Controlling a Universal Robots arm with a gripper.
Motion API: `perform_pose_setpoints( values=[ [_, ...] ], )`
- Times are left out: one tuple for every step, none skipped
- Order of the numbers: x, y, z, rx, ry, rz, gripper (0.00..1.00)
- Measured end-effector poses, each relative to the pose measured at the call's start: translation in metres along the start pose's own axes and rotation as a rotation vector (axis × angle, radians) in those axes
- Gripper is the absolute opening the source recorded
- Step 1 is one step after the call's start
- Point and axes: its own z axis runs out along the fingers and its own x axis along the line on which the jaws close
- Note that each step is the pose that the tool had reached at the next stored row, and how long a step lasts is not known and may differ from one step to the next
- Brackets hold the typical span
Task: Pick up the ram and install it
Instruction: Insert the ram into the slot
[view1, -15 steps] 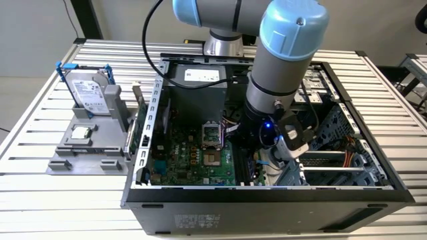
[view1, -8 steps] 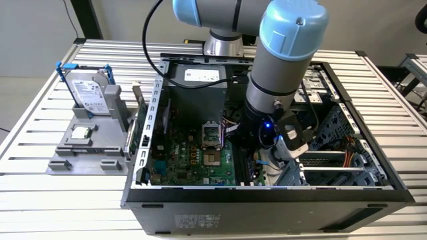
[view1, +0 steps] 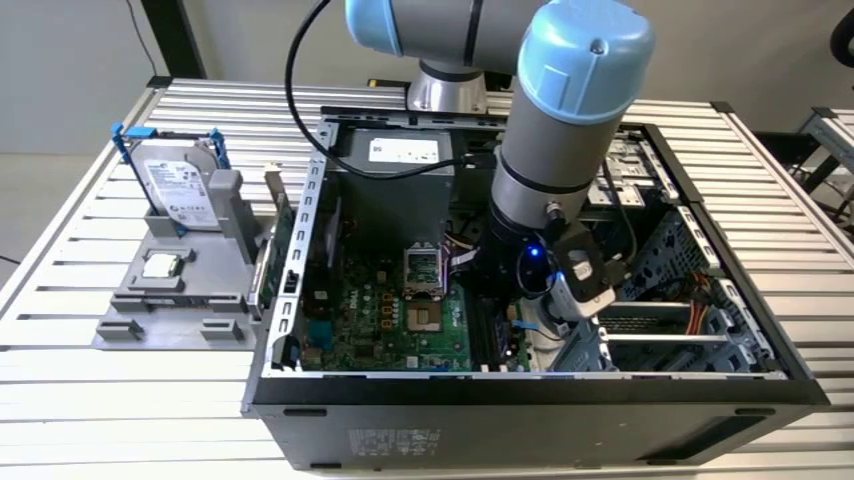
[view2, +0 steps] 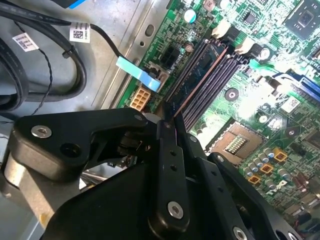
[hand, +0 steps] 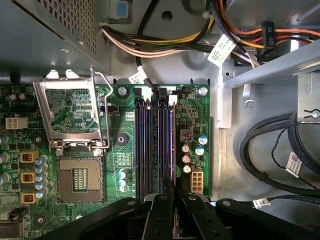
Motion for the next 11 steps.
perform_pose_setpoints(
  values=[
    [0.0,0.0,0.0001,-0.0002,-0.0001,0.0,0.0],
    [-0.0001,0.0001,0.0003,-0.0004,-0.0002,0.0,0.0],
    [-0.0002,0.0002,0.0002,-0.0006,-0.0002,-0.001,0.0],
    [-0.0004,0.0002,-0.0008,-0.0013,-0.0003,-0.001,0.0],
    [-0.0005,0.0004,-0.0018,-0.0028,-0.0006,-0.001,0.0],
    [-0.0006,0.0005,-0.0032,-0.0032,-0.0008,-0.001,0.0],
    [-0.0007,0.0006,-0.0049,-0.003,-0.0007,-0.001,0.0],
    [-0.0007,0.0004,-0.0068,-0.0013,-0.0004,-0.001,0.0],
    [-0.0008,0.0003,-0.0082,-0.0009,-0.0004,-0.001,0.0],
    [-0.0008,0.0004,-0.0084,-0.0011,-0.0004,-0.001,0.0],
    [-0.0008,0.0004,-0.0084,-0.0012,-0.0003,-0.001,0.0]
  ],
)
